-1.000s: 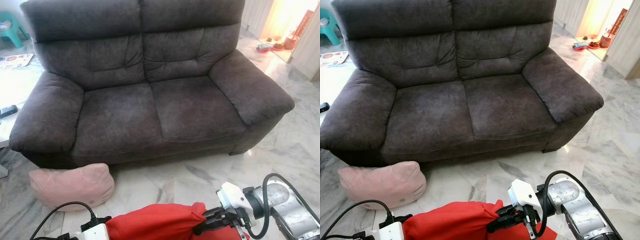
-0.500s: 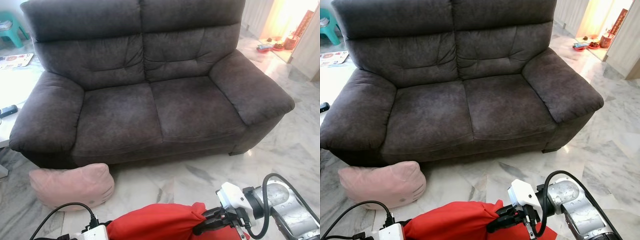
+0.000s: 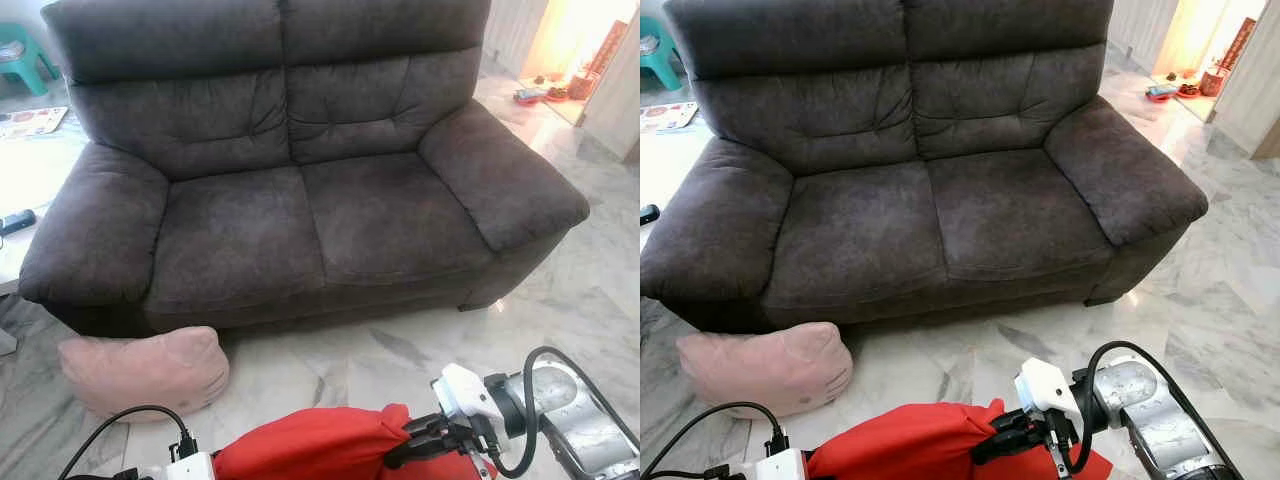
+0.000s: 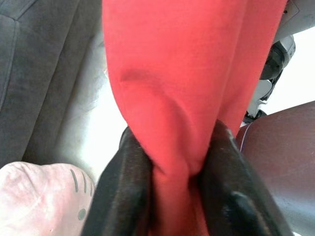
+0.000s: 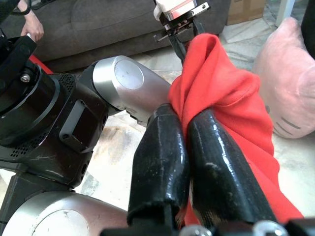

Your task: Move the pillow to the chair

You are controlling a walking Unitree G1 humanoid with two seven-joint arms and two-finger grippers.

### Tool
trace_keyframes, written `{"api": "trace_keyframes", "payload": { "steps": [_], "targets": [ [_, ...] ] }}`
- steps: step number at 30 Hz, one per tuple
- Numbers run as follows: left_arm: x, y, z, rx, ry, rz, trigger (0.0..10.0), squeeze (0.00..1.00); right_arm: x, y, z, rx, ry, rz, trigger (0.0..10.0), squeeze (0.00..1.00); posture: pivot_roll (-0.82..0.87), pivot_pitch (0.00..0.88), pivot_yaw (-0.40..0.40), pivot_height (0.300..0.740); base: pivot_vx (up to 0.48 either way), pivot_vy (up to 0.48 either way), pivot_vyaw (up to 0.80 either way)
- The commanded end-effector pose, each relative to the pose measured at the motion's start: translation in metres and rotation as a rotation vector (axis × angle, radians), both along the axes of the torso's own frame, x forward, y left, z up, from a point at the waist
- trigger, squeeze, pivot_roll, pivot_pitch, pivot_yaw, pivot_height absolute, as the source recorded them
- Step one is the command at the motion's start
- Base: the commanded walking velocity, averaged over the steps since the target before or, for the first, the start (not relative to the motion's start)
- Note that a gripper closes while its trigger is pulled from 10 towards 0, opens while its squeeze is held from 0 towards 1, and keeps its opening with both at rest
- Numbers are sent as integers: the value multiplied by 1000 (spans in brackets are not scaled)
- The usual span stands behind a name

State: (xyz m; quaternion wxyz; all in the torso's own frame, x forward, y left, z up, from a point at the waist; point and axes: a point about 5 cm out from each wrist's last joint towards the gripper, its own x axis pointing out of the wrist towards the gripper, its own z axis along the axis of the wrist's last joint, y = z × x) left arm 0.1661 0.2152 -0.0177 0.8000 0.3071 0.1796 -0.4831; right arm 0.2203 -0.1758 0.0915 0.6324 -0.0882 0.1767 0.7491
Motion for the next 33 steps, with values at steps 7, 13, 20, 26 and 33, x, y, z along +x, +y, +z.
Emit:
{"api": "trace_keyframes", "payload": {
  "steps": [7, 13, 20, 26, 33],
  "targets": [
    [2, 4, 6, 3, -19, -7, 0, 0, 3, 10, 11, 63, -61, 33, 10000, 0, 14, 82, 12, 740, 0, 0, 0],
    [3, 3, 8, -10, -20, -5, 0, 0, 3, 12, 10, 67, -61, 35, 10000, 0, 15, 76, 16, 740, 0, 0, 0],
    [10, 4, 13, -43, -38, 44, 0, 0, 3, 13, 8, 68, -65, 25, 10000, 0, 13, 66, 19, 740, 0, 0, 0],
    [32, 0, 29, -107, -136, 149, 0, 0, 5, 14, 4, 65, -81, -13, 10000, 0, 14, 64, 20, 740, 0, 0, 0],
    [75, -11, 64, -270, -331, 422, 10000, 0, 41, 8, -20, -82, -298, -406, 10000, 0, 21, 68, 16, 740, 0, 0, 0]
  ]
}}
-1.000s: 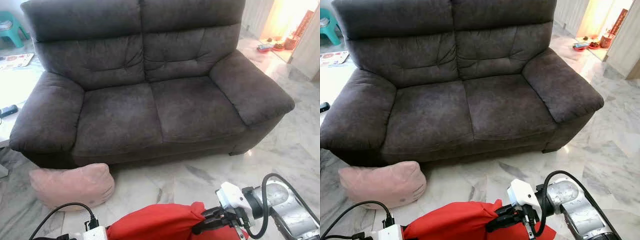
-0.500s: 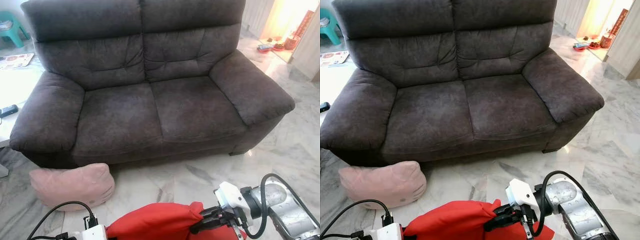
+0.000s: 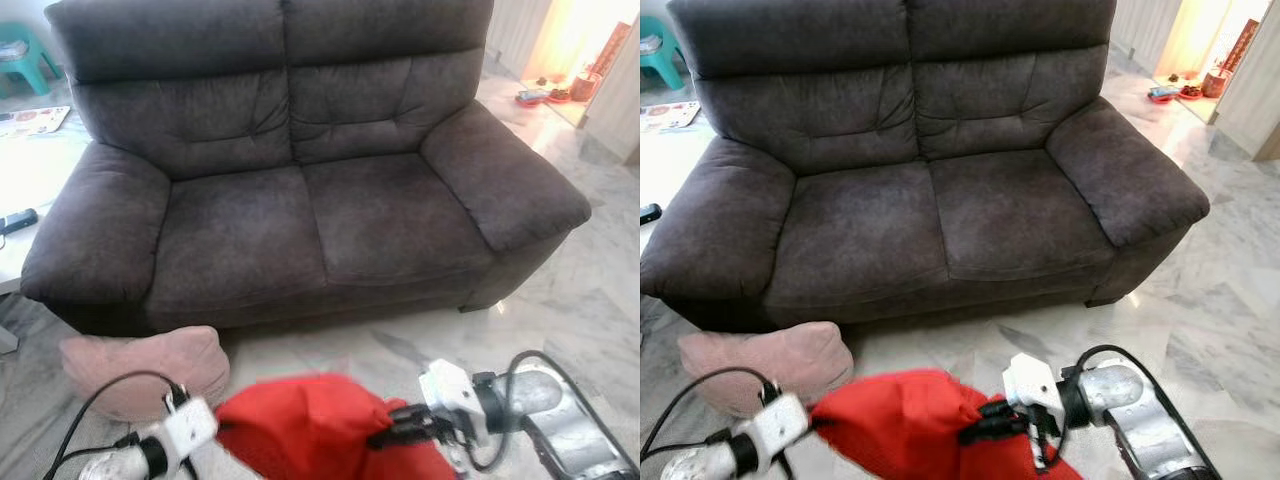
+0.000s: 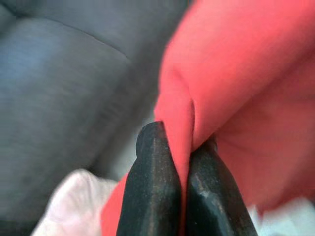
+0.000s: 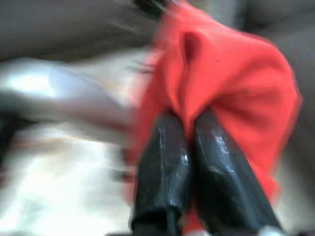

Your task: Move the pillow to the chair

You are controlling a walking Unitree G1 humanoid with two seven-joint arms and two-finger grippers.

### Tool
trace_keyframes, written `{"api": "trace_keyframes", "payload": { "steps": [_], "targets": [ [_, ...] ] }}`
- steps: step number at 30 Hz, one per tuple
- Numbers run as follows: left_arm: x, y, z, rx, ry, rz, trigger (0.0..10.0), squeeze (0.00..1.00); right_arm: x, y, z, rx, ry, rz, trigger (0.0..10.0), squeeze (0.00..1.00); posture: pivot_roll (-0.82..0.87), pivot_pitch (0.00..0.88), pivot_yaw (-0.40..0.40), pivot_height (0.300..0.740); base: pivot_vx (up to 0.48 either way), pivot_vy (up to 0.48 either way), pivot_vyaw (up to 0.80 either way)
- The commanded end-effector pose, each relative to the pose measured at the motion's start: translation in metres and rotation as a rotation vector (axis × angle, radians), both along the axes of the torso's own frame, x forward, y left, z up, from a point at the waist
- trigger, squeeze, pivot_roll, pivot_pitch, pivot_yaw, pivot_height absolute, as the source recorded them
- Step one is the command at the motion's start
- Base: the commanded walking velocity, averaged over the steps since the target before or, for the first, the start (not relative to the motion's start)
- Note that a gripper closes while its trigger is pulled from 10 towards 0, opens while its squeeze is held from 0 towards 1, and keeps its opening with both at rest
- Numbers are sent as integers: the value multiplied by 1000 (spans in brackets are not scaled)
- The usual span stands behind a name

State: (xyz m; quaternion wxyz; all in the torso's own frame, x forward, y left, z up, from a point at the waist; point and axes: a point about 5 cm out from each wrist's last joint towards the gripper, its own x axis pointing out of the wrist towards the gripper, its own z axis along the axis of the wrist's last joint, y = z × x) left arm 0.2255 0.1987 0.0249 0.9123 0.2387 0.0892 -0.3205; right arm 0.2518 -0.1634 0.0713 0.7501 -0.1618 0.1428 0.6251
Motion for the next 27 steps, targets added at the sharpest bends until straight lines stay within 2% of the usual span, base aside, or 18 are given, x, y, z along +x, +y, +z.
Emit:
{"api": "trace_keyframes", "payload": {
  "steps": [1, 3, 4, 8, 9, 11, 13, 16, 21, 23, 25, 26, 27],
  "targets": [
    [17, 5, 23, -63, -117, 104, 10000, 0, 12, -4, 0, -15, -101, -140, 10000, 0, 21, 70, 18, 740, 0, 0, 0],
    [22, 1, 26, -105, -135, 151, 10000, 0, 20, -5, -4, -24, -135, -269, 10000, 0, 15, 72, 18, 740, 0, 0, 0],
    [27, -2, 30, -138, -158, 200, 10000, 0, 27, -4, -6, -20, -165, -395, 10000, 0, 11, 74, 19, 740, 0, 0, 0],
    [37, -8, 39, -205, -200, 322, 10000, 0, 37, -3, -11, 28, -205, -641, 10000, 0, 14, 80, 21, 740, 0, 0, 0],
    [37, -8, 39, -205, -200, 322, 10000, 0, 37, -3, -11, 28, -205, -641, 10000, 0, 14, 80, 21, 740, 0, 0, 0],
    [43, -13, 46, -249, -224, 395, 10000, 0, 39, -3, -18, 95, -172, -811, 10000, 0, 18, 81, 20, 740, 0, 0, 0],
    [50, -17, 51, -302, -241, 471, 10000, 0, 37, 3, -26, 138, -156, -920, 10000, 0, 19, 82, 23, 740, 0, 0, 0],
    [57, -20, 56, -326, -276, 524, 10000, 0, 32, 10, -30, 165, -140, -949, 10000, 0, 19, 83, 24, 740, 0, 0, 0],
    [67, -23, 71, -343, -336, 574, 10000, 0, 31, 6, -22, 222, -206, -1063, 10000, 0, 16, 85, 28, 740, 0, 0, 0],
    [72, -28, 78, -369, -360, 582, 10000, 0, 34, 3, -10, 348, -234, -1186, 10000, 0, 16, 84, 32, 740, 0, 0, 0],
    [74, -34, 80, -374, -367, 570, 10000, 0, 35, 4, -6, 387, -243, -1221, 10000, 0, 16, 85, 32, 740, 0, 0, 0],
    [75, -42, 82, -371, -375, 537, 10000, 0, 34, 10, 0, 438, -247, -1223, 10000, 0, 16, 85, 32, 740, 0, 0, 0],
    [75, -42, 82, -371, -375, 537, 10000, 0, 34, 10, 0, 438, -247, -1223, 10000, 0, 16, 85, 32, 740, 0, 0, 0]
  ]
}}
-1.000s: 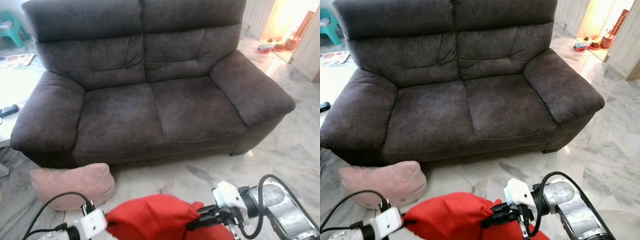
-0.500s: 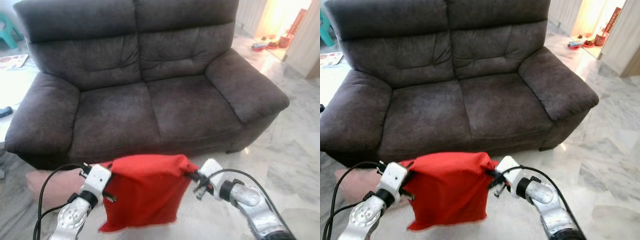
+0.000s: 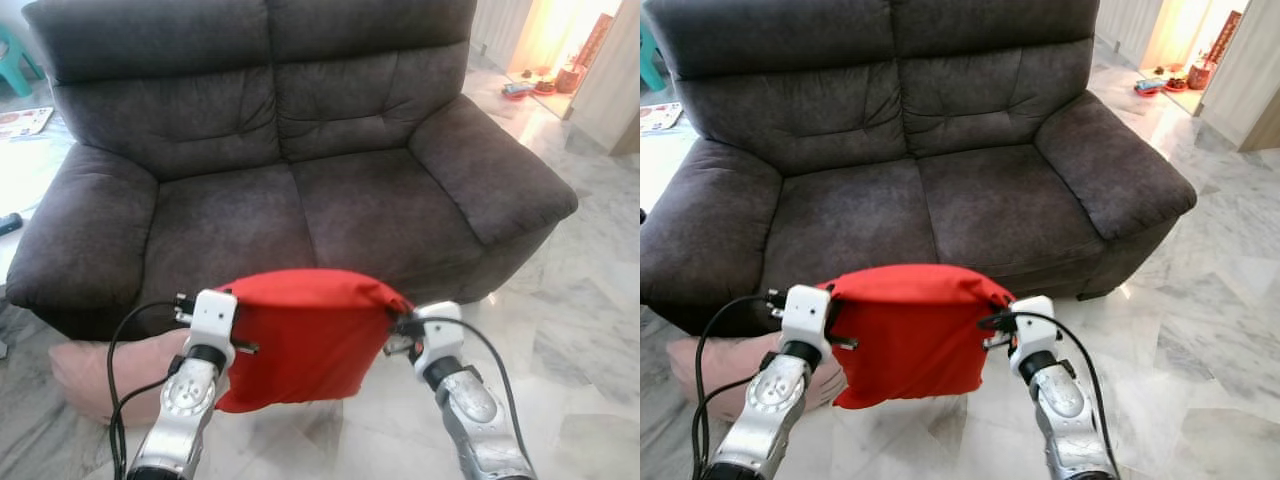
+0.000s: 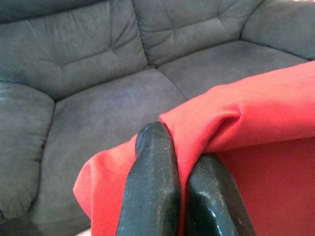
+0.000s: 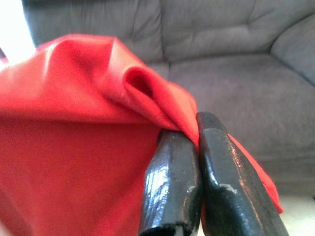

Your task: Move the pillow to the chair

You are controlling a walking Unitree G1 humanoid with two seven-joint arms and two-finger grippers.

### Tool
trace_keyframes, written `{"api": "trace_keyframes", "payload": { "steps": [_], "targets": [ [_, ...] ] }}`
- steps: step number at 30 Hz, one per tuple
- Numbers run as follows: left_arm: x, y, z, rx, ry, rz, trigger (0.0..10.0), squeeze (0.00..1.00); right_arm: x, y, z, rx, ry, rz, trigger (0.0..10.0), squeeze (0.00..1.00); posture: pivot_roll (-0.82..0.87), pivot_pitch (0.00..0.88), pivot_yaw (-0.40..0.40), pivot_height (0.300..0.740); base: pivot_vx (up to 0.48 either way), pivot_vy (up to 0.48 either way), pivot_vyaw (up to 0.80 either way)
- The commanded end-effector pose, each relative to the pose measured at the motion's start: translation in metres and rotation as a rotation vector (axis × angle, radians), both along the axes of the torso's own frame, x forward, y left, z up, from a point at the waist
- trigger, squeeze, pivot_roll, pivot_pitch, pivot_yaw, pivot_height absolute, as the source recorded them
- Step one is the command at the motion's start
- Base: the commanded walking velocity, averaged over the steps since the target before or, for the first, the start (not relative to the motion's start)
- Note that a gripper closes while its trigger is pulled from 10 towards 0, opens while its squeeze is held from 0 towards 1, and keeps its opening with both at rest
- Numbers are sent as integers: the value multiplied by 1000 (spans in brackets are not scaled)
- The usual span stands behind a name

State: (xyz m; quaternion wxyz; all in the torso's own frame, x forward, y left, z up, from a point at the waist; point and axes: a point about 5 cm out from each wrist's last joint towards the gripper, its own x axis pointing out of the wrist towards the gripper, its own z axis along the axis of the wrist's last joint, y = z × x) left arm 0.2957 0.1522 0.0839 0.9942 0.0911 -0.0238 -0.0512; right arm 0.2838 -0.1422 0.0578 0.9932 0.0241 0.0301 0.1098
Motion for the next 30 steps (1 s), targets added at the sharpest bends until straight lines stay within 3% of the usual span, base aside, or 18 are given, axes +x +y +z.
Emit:
{"api": "trace_keyframes", "payload": {
  "steps": [1, 6, 11, 19, 30],
  "targets": [
    [5, 0, 24, 18, -119, 6, 10000, 0, 1, -6, 16, 40, -88, -51, 10000, 0, 17, 82, 34, 740, 0, 0, 0],
    [4, -8, 21, 41, -115, -14, 10000, 0, 1, -6, 15, 64, -79, -103, 10000, 0, 16, 80, 36, 740, 0, 0, 0],
    [-1, -19, 14, -13, -91, -30, 10000, 0, 3, -13, 25, 198, -115, -219, 10000, 0, 14, 72, 36, 740, 0, 0, 0],
    [-1, -19, 14, -78, -92, 1, 10000, 0, 2, -9, 29, 155, -144, -183, 10000, 0, 14, 56, 31, 740, 0, 0, 0],
    [-2, -20, 13, -63, -97, -1, 10000, 0, 6, -13, 35, 124, -172, -154, 10000, 0, -5, 19, 26, 740, 0, 0, 0]
  ]
}}
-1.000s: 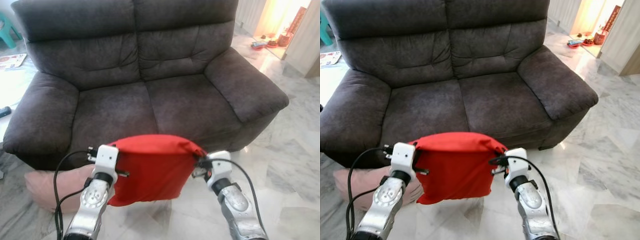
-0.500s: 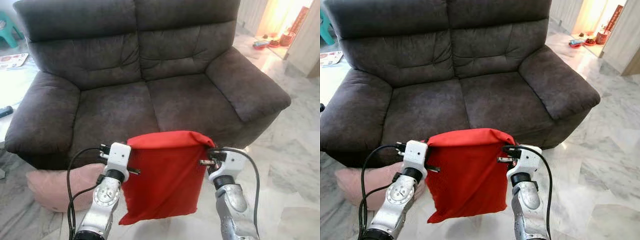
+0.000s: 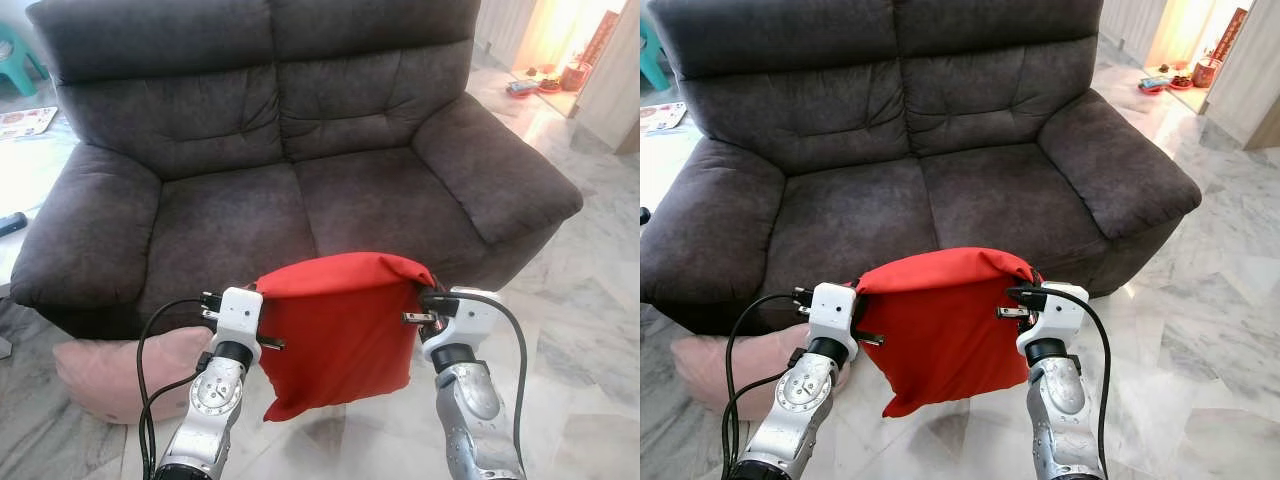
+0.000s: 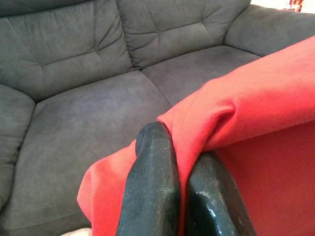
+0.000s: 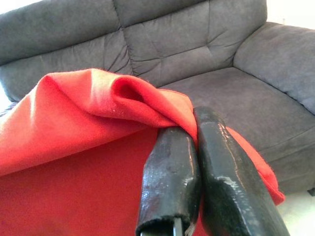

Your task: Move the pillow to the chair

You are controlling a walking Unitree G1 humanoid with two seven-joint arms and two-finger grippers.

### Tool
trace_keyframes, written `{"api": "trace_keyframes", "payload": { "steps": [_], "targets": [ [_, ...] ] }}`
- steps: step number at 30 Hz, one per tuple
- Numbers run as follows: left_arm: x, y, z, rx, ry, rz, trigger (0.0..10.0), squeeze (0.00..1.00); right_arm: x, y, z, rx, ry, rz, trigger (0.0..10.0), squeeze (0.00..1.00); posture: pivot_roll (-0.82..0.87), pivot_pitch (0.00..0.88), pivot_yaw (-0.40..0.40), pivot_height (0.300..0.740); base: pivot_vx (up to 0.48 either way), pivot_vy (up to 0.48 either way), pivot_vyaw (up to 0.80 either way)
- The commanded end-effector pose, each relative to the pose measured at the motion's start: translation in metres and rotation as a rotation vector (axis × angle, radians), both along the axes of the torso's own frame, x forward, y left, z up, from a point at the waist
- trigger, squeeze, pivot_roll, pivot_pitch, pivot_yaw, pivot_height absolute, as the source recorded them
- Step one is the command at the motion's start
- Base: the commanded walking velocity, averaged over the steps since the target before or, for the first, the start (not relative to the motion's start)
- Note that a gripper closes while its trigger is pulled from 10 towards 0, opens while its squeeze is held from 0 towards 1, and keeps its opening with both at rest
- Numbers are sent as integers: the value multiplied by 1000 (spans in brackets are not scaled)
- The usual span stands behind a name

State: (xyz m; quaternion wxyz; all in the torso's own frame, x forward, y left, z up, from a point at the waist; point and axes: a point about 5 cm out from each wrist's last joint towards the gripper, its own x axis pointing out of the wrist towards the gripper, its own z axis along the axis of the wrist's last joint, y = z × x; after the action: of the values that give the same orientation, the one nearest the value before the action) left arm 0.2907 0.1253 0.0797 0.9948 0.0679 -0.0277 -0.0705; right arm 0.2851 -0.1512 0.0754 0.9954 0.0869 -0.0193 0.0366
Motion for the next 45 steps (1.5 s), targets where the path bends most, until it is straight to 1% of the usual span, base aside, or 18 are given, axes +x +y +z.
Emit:
{"api": "trace_keyframes", "payload": {
  "steps": [1, 3, 5, 10, 12, 18, 21, 26, 32, 45],
  "targets": [
    [3, 7, 17, -20, -92, 43, 10000, 0, 6, -6, 18, -23, -93, -6, 10000, 0, -5, 19, 26, 740, 0, 0, 0],
    [3, 7, 17, -20, -91, 44, 10000, 0, 6, -6, 18, -25, -96, -1, 10000, 0, -5, 14, 25, 740, 0, 0, 0],
    [3, 8, 16, -22, -88, 48, 10000, 0, 6, -7, 22, -44, -120, 19, 10000, 0, -7, 9, 25, 740, 0, 0, 613],
    [2, 8, 14, -27, -86, 52, 10000, 0, 6, -5, 22, -55, -123, 52, 10000, 0, -12, 0, 26, 740, 0, 0, 766],
    [2, 8, 14, -28, -85, 51, 10000, 0, 6, -5, 21, -44, -117, 54, 10000, 0, -13, 0, 26, 740, 0, 0, 653],
    [2, 8, 14, -24, -85, 45, 10000, 0, 7, -5, 20, -57, -111, 55, 10000, 0, -14, 0, 26, 740, 0, 0, 0],
    [3, 8, 15, -22, -88, 47, 10000, 0, 8, -5, 21, -61, -113, 62, 10000, 0, -11, 8, 23, 740, 0, -291, 0],
    [4, 9, 16, -24, -91, 49, 10000, 0, 8, -4, 23, -80, -129, 80, 10000, 0, -10, 26, 19, 740, 0, -299, 671],
    [5, 9, 17, -29, -94, 47, 10000, 0, 8, -5, 21, -48, -111, 67, 10000, 0, -8, 34, 18, 740, 0, -301, 0],
    [5, 8, 19, -24, -103, 39, 10000, 0, 9, -4, 22, -50, -121, 72, 10000, 0, -7, 50, 20, 740, 0, -302, 0]
  ]
}}
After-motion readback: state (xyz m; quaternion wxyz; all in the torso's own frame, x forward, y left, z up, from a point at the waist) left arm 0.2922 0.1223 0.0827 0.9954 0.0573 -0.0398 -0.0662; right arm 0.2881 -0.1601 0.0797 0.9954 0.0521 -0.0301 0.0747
